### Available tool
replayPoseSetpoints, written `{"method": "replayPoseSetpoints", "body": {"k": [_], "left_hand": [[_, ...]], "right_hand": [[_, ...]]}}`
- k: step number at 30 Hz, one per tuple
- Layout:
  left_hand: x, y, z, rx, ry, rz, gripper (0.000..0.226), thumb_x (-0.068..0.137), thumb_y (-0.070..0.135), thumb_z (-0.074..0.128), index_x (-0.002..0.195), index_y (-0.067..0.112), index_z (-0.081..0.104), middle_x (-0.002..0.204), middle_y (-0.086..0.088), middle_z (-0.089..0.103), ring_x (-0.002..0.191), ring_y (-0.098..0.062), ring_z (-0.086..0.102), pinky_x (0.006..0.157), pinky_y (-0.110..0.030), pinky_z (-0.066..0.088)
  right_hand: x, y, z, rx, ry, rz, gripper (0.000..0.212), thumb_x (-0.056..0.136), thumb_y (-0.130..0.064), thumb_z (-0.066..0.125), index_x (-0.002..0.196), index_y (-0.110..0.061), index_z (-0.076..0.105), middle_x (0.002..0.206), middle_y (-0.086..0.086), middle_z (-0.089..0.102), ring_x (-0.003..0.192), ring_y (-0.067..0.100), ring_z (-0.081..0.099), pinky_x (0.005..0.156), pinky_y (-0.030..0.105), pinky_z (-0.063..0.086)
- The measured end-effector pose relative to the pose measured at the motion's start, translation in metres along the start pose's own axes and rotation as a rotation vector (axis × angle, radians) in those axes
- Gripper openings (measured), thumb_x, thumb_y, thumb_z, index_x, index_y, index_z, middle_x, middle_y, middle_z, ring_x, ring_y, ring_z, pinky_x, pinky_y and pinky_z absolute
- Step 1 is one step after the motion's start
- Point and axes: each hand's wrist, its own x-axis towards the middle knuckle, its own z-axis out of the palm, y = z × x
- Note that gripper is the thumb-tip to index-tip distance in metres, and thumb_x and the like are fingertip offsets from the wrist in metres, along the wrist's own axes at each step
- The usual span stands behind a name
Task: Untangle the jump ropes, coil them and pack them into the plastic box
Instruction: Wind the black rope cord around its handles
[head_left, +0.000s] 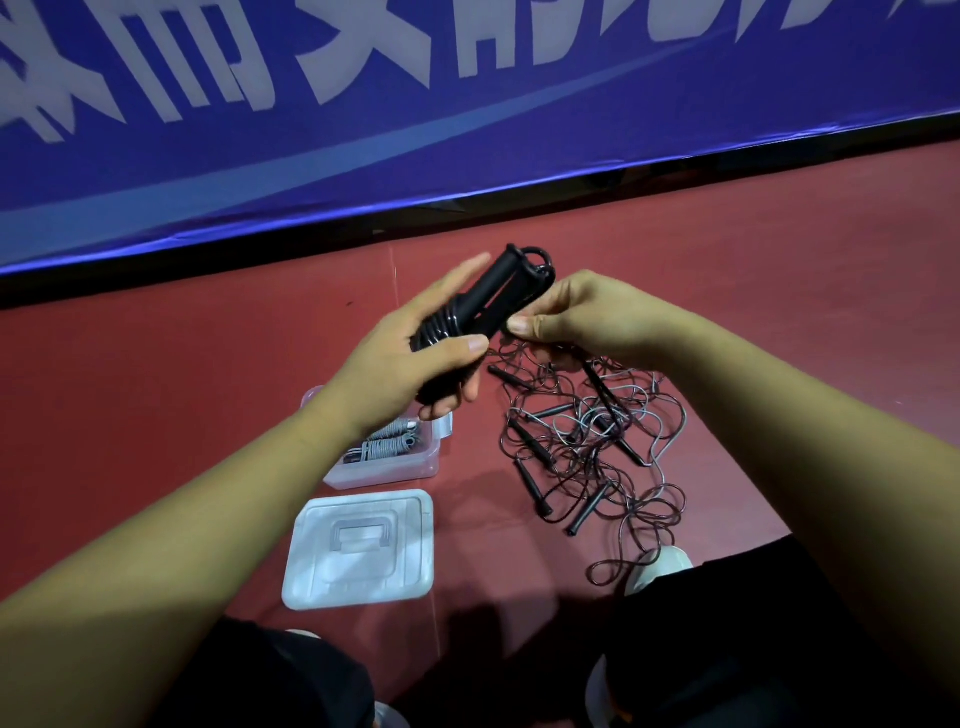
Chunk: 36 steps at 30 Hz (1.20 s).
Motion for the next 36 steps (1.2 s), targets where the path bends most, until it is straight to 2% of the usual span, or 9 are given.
{"method": "replayPoseSetpoints", "body": {"k": [4,9,13,16,23,27,31,34,36], "left_hand": [[0.004,0.0,-0.004,-0.001,0.096,-0.019,0.036,0.087,0.017,0.06,0.122,0.023,0.055,0.064,-0.019,0.06,0.043,-0.022,0.045,0.041,-0.023,0.034],[0.006,-0.003,-0.007,0.083,0.186,-0.089,0.016,0.093,0.007,0.064,0.103,0.014,0.053,0.066,-0.017,0.063,0.041,-0.021,0.045,0.041,-0.024,0.034],[0.01,-0.003,-0.01,0.072,0.291,-0.094,0.019,0.093,0.009,0.062,0.104,0.022,0.054,0.062,-0.012,0.06,0.042,-0.019,0.042,0.046,-0.023,0.032],[0.012,0.0,-0.012,0.013,0.328,-0.092,0.042,0.094,0.011,0.062,0.122,0.042,0.054,0.064,-0.012,0.059,0.045,-0.019,0.042,0.045,-0.023,0.032],[0.015,-0.007,-0.039,0.06,0.502,-0.146,0.018,0.092,0.015,0.064,0.099,0.024,0.05,0.067,-0.009,0.062,0.045,-0.018,0.043,0.045,-0.023,0.03],[0.019,-0.016,-0.065,0.315,0.612,-0.18,0.025,0.087,0.017,0.069,0.098,0.023,0.047,0.078,-0.014,0.064,0.047,-0.019,0.044,0.043,-0.022,0.033],[0.02,-0.027,-0.07,0.514,0.539,-0.239,0.036,0.082,0.017,0.076,0.104,0.012,0.048,0.09,-0.012,0.068,0.053,-0.022,0.055,0.041,-0.022,0.042],[0.018,-0.032,-0.063,0.756,0.515,-0.259,0.037,0.078,0.022,0.078,0.101,0.021,0.049,0.095,-0.004,0.067,0.07,-0.029,0.066,0.064,-0.033,0.053],[0.017,-0.031,-0.058,1.005,0.513,-0.235,0.035,0.078,0.023,0.075,0.102,0.027,0.049,0.094,-0.001,0.066,0.081,-0.032,0.063,0.072,-0.038,0.049]], "right_hand": [[-0.004,-0.003,0.003,-0.022,-0.065,0.001,0.029,0.097,-0.023,0.059,0.073,-0.022,0.074,0.062,0.005,0.06,0.06,0.023,0.05,0.056,0.027,0.04],[-0.008,-0.006,0.005,-0.109,-0.121,0.044,0.028,0.102,-0.027,0.052,0.082,-0.013,0.066,0.058,0.0,0.055,0.048,0.012,0.046,0.047,0.02,0.037],[-0.008,-0.006,0.008,-0.193,-0.061,0.0,0.036,0.101,-0.032,0.053,0.068,-0.023,0.064,0.062,0.003,0.058,0.058,0.017,0.049,0.059,0.025,0.041],[-0.008,-0.005,0.007,-0.182,-0.053,0.01,0.032,0.1,-0.035,0.054,0.072,-0.023,0.062,0.068,0.005,0.061,0.066,0.02,0.057,0.071,0.035,0.044],[-0.014,-0.009,0.004,-0.33,-0.029,0.016,0.019,0.097,-0.025,0.061,0.079,-0.019,0.064,0.05,-0.008,0.055,0.047,0.008,0.051,0.049,0.018,0.042],[-0.018,-0.017,0.004,-0.405,0.011,-0.071,0.015,0.097,-0.028,0.061,0.084,-0.021,0.065,0.052,-0.014,0.058,0.05,0.003,0.051,0.052,0.015,0.041],[-0.021,-0.032,0.016,-0.582,0.079,-0.284,0.022,0.096,-0.024,0.061,0.075,-0.026,0.059,0.054,-0.012,0.052,0.052,0.003,0.048,0.052,0.014,0.033],[-0.02,-0.036,0.024,-0.73,0.139,-0.434,0.022,0.094,-0.025,0.057,0.075,-0.016,0.063,0.061,-0.003,0.057,0.055,0.013,0.049,0.056,0.029,0.038],[-0.019,-0.036,0.028,-0.777,0.175,-0.49,0.024,0.092,-0.027,0.054,0.08,-0.012,0.068,0.064,0.003,0.06,0.057,0.022,0.051,0.057,0.035,0.041]]}}
